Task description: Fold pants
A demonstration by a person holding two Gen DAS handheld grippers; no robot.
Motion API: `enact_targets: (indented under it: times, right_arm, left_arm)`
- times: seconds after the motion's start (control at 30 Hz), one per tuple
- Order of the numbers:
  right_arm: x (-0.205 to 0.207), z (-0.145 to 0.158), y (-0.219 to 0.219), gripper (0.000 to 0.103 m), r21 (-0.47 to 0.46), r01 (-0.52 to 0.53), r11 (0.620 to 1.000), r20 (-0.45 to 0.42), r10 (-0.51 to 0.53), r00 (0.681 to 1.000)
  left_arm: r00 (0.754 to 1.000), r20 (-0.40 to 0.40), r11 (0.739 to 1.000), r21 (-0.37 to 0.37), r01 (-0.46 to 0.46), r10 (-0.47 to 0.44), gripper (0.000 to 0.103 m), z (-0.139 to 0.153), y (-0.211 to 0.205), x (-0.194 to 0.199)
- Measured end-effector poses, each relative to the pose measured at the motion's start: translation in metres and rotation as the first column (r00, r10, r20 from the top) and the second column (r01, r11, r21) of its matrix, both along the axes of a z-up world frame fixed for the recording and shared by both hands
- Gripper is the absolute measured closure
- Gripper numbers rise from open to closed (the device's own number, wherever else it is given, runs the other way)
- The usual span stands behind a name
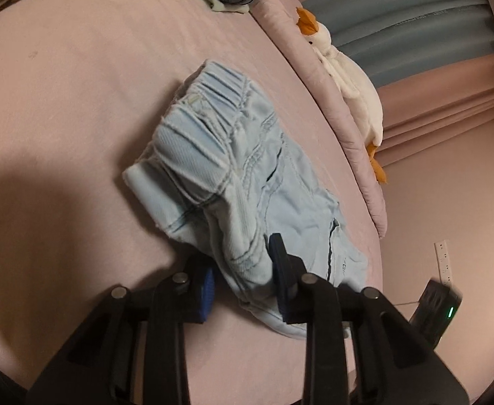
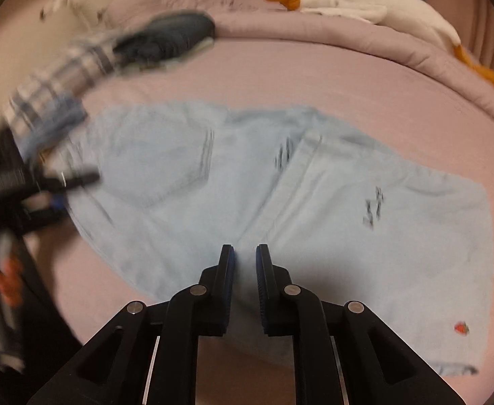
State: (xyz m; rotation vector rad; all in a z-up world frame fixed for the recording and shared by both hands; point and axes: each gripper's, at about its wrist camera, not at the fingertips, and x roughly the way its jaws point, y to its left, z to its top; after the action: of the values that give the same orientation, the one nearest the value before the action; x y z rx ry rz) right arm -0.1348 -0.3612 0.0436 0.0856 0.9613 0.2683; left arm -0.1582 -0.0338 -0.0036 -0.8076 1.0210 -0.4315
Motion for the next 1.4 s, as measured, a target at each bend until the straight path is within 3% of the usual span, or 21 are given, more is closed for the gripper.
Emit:
enact_targets:
  times: [0.17,0.3,0.53,0.63,0.7,0.77,0.87,1.07,1.2,1.27,1.33,1.4]
  right_arm:
    - [0.051,0.006,-0.017,0.091,-0.01,0.131,0.991,0.054,-0.13,0.99]
    - [0.097,-0.026,-0.017,0.091,-0.048,0.174,0.984,-0.035,-0.176,0.984]
    - [0.063,-0.011,-0.022,0.088,-0.005,0.173,0.985,-0.037,-0.173,0.984]
    - [0.035,0.002,-0.002,0.088,0.025,0.075,0.997,0.007,-0.076,0.997]
    - [0.027,-0.005,0.02,0.088,-0.032,-0.008,0.999,-0.003,0.008,1.0]
    - [0.03,-0.03,0.035,0.088,-0.099,-0.018,0.995,-0.083,0.01,0.997]
    - [0.026,-0.028,0.041,0.088,-0.109,-0.015,0.994,-0.056,0.009,0.998]
    - [-0.01,-0.017,0.043,0.088,-0.01,-0.028,1.0,-0.095,0.027,0.995]
    - [-0.026,-0.026,0.043,0.088,0.037,-0.062,0.997,-0.094,0.065,0.993]
    - [-0.031,-0.018,0.026,0.088,0.17,-0.023,0.985,-0.082,0.037,0.996]
    - [-0.039,-0.003,0.002,0.086,0.28,0.032,0.96,-0.013,-0.029,0.999]
    - [-0.041,0.002,-0.038,0.073,0.437,0.136,0.889,0.013,-0.158,0.987]
  left_arm:
    - [1.0,-0.022,1.0,-0.009,0.006,-0.007,0.075,-0.008,0.004,0.001]
    - [0.999,-0.034,1.0,-0.027,0.015,-0.016,0.075,-0.011,0.007,0.002]
    - [0.999,-0.001,0.999,-0.006,0.048,-0.048,0.076,0.001,0.003,0.008]
    - [0.998,0.031,0.998,0.014,0.059,-0.06,0.076,0.008,0.002,0.007]
    - [0.997,0.052,0.998,0.024,0.063,-0.065,0.076,0.015,0.0,0.006]
    - [0.993,0.084,0.996,0.038,0.076,-0.079,0.076,0.024,-0.004,0.006]
    - [0.982,0.154,0.991,0.087,0.097,-0.11,0.076,0.043,-0.013,0.005]
    - [0.948,0.252,0.974,0.167,0.155,-0.194,0.079,0.073,-0.04,0.005]
    - [0.897,0.331,0.942,0.261,0.212,-0.294,0.08,0.095,-0.074,0.0]
    - [0.868,0.368,0.926,0.299,0.23,-0.334,0.08,0.107,-0.087,-0.003]
    - [0.835,0.401,0.91,0.33,0.253,-0.377,0.08,0.116,-0.103,-0.004]
    - [0.802,0.415,0.887,0.36,0.289,-0.43,0.081,0.119,-0.123,-0.006]
